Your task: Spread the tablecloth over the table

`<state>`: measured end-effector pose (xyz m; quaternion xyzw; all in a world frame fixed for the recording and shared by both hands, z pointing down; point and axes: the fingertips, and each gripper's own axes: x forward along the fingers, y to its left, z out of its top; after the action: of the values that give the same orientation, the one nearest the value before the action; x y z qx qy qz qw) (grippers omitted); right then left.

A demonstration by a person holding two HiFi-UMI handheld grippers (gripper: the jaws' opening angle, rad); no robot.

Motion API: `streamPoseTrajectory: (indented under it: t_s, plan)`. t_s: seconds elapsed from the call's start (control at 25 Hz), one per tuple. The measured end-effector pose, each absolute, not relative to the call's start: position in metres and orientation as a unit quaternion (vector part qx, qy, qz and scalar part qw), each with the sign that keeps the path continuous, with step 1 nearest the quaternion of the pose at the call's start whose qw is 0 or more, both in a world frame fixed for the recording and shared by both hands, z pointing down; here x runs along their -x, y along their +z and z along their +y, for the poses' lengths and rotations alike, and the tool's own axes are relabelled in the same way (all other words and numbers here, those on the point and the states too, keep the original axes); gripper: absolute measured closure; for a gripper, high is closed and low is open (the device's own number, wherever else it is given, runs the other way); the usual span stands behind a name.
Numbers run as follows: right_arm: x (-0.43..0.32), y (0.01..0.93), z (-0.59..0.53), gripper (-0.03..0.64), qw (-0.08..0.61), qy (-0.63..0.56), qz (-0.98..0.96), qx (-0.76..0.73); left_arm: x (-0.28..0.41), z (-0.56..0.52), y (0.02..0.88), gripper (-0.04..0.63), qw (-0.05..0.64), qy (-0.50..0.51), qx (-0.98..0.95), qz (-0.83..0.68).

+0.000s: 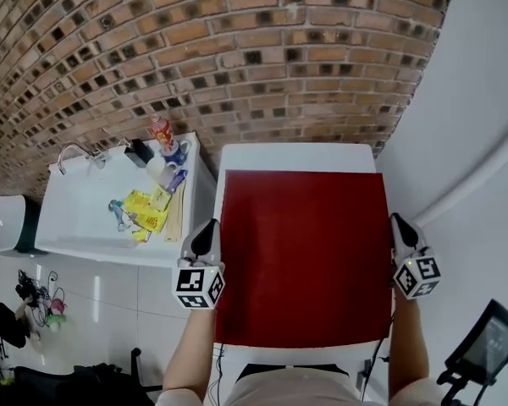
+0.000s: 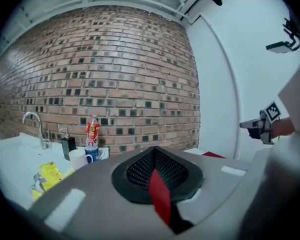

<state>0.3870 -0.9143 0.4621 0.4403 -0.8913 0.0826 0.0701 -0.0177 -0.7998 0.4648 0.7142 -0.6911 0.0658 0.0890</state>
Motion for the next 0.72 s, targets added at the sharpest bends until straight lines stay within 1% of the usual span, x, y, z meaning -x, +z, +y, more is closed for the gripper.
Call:
streamPoseTrajectory:
  t_s: [0.16, 0.32, 0.72]
  plan:
    - [-0.387, 0.436, -0.877, 0.611, 0.058, 0.071, -0.895, -0.436, 0.011, -0.758, 0.433, 0.589, 0.090, 0.046, -0.704, -0.703]
    - [-0.393, 0.421, -0.836, 0.611, 0.061, 0.063, -0.897, -0.434, 0.007, -0.713, 0.411, 0.589, 0.101, 0.030, -0.697, -0.710]
    - [-0.382, 0.375, -0.784, 0.612, 0.044, 0.017, -0.907, -0.418, -0.011, -0.660, 0.366, 0.590, 0.070, 0.010, -0.702, -0.708]
